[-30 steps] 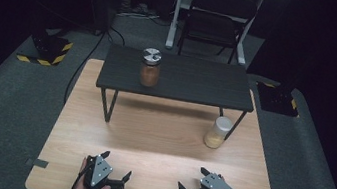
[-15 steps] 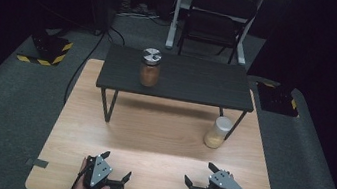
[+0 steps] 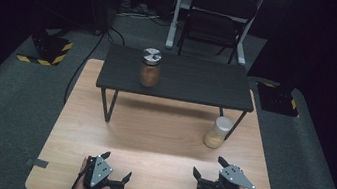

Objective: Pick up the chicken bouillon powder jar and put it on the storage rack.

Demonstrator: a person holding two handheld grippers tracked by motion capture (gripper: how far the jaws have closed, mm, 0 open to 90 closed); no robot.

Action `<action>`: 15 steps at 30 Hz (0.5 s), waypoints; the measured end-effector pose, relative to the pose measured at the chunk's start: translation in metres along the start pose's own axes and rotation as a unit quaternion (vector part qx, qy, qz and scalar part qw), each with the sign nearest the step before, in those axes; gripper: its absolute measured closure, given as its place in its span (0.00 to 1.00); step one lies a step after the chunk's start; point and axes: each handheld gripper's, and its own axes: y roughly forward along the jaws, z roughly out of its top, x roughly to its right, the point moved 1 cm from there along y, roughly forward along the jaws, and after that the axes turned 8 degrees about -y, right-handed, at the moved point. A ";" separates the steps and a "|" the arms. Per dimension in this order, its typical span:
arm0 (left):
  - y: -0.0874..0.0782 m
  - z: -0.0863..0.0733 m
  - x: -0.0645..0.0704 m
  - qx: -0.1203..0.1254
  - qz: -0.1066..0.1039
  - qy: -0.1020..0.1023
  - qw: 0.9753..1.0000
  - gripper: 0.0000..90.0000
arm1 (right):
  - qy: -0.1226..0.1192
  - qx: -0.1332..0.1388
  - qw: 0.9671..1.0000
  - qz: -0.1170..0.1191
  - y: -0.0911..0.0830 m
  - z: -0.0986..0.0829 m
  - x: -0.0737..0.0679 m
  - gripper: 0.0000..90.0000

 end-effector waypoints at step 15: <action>0.001 0.001 -0.001 -0.005 -0.003 -0.005 1.000 0.01 | 0.020 0.008 0.999 -0.050 0.013 0.015 0.015 0.00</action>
